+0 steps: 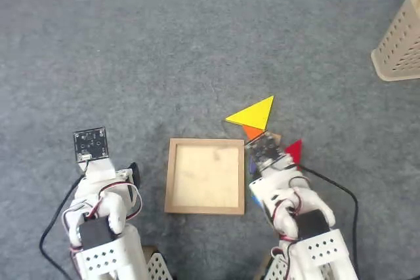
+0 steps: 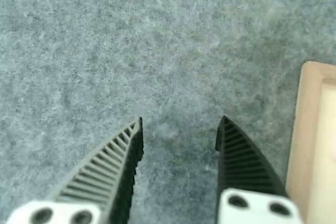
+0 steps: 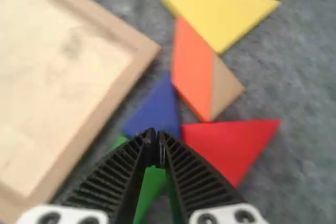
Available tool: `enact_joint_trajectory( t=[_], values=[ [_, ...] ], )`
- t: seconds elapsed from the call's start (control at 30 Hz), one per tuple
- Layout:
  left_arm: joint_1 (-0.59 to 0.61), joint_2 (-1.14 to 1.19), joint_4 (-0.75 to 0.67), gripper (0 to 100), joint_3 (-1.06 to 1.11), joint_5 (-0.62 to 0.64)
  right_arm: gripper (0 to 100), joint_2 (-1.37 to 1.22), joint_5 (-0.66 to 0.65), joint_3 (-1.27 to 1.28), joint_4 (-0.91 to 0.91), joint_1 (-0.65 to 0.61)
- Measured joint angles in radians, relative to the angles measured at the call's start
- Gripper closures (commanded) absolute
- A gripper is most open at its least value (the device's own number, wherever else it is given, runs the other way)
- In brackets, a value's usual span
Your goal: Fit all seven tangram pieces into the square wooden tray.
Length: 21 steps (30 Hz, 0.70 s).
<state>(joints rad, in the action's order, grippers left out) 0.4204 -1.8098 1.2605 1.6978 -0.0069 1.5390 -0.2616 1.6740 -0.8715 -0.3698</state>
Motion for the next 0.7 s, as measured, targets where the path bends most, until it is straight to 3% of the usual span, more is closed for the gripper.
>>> enact_joint_trajectory(
  t=[0.23,0.33,0.47,0.7],
  values=[
    [0.0,0.0,0.0,78,0.0,0.0,98.9,-0.002,-0.115,-0.186,-0.051,0.319],
    [0.0,0.0,0.0,78,0.0,0.0,98.8,-0.032,-0.123,-0.276,-0.109,0.322],
    [0.0,0.0,0.0,78,0.0,0.0,96.0,-0.285,-0.126,-0.417,-0.133,0.296],
    [0.0,0.0,0.0,78,0.0,0.0,67.1,-0.905,-0.008,-0.793,-0.272,0.164]
  ],
)
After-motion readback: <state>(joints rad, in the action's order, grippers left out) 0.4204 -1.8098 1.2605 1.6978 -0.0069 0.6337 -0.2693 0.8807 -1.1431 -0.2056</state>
